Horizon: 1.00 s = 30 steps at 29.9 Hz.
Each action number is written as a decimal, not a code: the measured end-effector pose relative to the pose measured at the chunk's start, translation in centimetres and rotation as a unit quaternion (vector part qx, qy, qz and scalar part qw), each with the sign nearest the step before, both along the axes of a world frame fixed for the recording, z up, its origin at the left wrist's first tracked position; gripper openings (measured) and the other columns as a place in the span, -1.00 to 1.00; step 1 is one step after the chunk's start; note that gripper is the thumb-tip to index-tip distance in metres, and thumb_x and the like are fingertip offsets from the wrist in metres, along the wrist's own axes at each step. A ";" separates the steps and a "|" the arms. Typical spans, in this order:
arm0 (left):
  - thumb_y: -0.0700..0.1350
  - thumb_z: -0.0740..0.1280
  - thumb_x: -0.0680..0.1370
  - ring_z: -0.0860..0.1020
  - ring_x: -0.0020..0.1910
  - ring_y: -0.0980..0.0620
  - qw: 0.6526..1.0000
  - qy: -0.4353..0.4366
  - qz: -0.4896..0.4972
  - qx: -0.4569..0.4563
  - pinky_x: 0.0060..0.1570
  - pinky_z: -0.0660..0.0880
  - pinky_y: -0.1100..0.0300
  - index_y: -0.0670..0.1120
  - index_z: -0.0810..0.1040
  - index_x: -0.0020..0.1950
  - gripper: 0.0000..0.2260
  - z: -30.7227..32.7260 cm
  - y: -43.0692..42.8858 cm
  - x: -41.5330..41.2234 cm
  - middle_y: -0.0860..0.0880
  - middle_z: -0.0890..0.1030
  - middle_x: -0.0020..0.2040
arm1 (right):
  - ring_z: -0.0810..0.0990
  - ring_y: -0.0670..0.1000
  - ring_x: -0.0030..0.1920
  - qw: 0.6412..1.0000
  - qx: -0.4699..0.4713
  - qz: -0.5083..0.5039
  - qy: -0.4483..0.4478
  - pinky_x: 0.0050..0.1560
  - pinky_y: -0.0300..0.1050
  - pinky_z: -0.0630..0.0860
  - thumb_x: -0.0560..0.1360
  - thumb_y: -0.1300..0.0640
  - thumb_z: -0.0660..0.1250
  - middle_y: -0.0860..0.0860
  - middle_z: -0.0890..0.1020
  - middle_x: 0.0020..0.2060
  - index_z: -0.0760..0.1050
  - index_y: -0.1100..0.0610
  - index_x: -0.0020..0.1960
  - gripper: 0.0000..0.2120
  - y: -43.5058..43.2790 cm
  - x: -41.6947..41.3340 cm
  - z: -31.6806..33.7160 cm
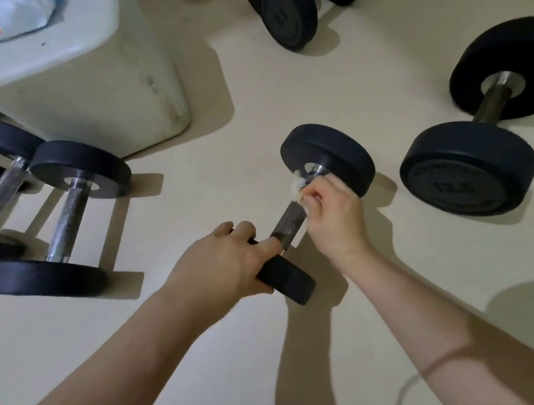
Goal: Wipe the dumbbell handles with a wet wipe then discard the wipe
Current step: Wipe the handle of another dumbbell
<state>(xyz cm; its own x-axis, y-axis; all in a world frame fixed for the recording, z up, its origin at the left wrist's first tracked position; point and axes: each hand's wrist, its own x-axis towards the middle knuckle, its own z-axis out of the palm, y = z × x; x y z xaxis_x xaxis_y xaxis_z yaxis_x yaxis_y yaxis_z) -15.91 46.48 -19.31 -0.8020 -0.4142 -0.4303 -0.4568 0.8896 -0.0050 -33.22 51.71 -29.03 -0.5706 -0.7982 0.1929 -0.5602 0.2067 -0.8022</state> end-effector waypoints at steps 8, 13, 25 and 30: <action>0.24 0.47 0.32 0.48 -0.39 -0.10 0.987 0.073 -0.114 -0.088 -0.59 0.20 0.19 -0.04 0.51 0.07 -0.52 -1.2 1.1 0.1 -0.04 0.53 -0.28 | 0.51 -0.02 -0.11 1.000 0.021 -0.012 0.013 -0.10 -0.28 0.38 0.45 0.34 0.29 0.10 0.56 -0.12 0.49 0.22 -0.17 -0.93 -0.3 -1.4 -0.1; 0.33 0.26 0.38 0.48 -0.48 -0.06 0.993 0.089 -0.070 -0.035 -0.61 0.26 0.20 0.02 0.52 0.06 -0.54 -1.7 3.1 0.2 0.02 0.51 -0.34 | 0.48 -0.05 -0.21 0.990 0.054 0.133 0.010 -0.23 -0.28 0.36 0.47 0.30 0.29 -0.01 0.51 -0.17 0.50 0.19 -0.19 -0.92 3.0 0.1 0.4; 0.15 0.41 0.44 0.52 -0.08 0.15 0.971 0.134 0.119 0.161 -0.10 0.46 0.26 0.22 0.39 0.17 -0.65 -1.2 0.7 4.2 0.20 0.54 0.06 | 0.51 0.05 -0.24 0.989 0.094 0.110 0.007 -0.23 -0.10 0.44 0.38 0.37 0.33 0.01 0.53 -0.26 0.51 0.18 -0.25 -0.88 1.6 0.1 -1.0; 0.08 0.49 0.35 0.46 -0.16 0.01 0.998 0.043 -0.026 0.023 -0.33 0.48 0.13 0.04 0.50 -0.03 -0.71 0.0 -1.1 3.7 0.03 0.48 -0.09 | 0.54 0.05 -0.27 0.993 0.087 0.065 -0.049 -0.21 0.03 0.55 0.48 0.24 0.29 -0.07 0.53 -0.33 0.48 0.09 -0.15 -0.92 0.2 1.7 -1.5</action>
<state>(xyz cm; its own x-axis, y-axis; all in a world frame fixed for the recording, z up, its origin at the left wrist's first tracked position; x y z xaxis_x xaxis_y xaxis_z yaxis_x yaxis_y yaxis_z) -12.21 45.40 -19.31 -0.8567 -0.3531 -0.3759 -0.4077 0.9101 0.0741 -31.53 51.94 -30.57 -0.4696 -0.8828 -0.0065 -0.5124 0.2786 -0.8123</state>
